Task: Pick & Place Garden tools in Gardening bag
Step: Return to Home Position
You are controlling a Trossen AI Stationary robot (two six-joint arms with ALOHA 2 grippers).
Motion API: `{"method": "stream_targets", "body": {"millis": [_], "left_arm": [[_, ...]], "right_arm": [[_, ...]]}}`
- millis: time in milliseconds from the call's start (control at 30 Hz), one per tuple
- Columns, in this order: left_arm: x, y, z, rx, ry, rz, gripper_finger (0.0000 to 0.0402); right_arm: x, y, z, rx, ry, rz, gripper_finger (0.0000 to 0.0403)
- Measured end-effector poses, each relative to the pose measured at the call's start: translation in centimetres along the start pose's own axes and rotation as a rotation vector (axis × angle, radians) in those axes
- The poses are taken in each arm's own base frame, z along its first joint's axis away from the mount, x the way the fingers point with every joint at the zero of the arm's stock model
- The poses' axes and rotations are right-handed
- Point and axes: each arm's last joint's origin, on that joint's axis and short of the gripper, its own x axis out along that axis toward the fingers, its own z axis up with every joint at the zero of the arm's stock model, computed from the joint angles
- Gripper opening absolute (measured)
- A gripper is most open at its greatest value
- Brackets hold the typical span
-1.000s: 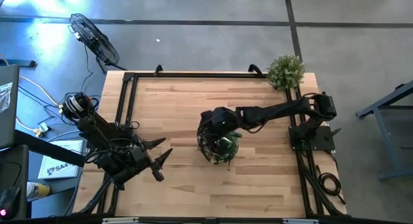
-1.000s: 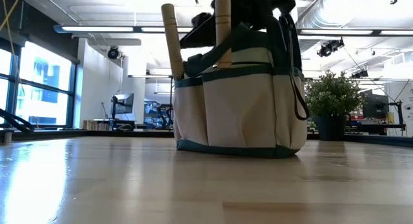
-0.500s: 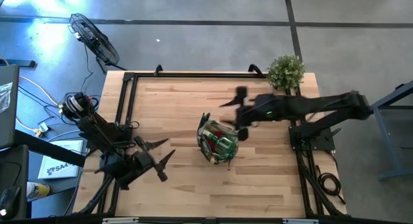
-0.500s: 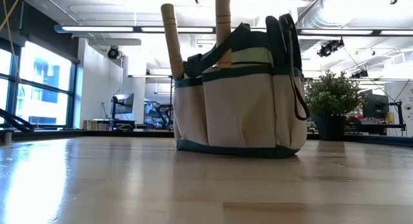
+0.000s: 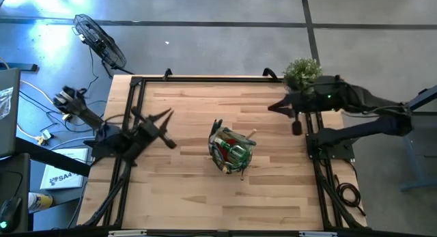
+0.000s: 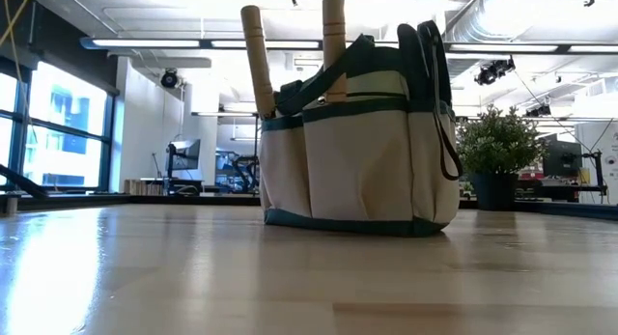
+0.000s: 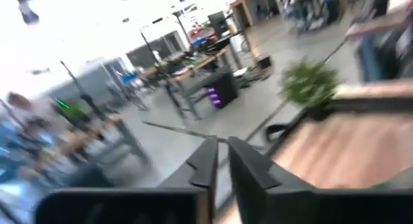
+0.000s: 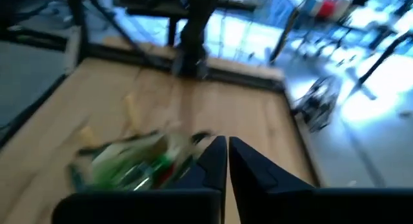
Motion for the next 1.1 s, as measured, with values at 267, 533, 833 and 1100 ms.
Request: {"method": "stream_targets", "body": {"millis": [267,533,833,1100], "left_arm": [[2.1,5.1,-0.6,0.078,-0.069,-0.006,0.0003],[1.0,11.3,-3.6,-0.179,-0.12,-0.295,0.0001],[0.1,13.0,-6.7,-0.287,-0.011,-0.437,0.0],[0.3,10.0,-9.8,-0.302,-0.03,-0.502,0.0]], "right_arm": [[-1.3,0.4,-2.9,0.142,0.02,0.204,0.0003],[0.5,2.5,-8.5,0.256,-0.116,0.24,0.0003],[2.9,4.5,-12.6,0.245,-0.308,0.238,0.0004],[4.1,4.9,-15.2,0.256,-0.342,0.182,0.0005]]}}
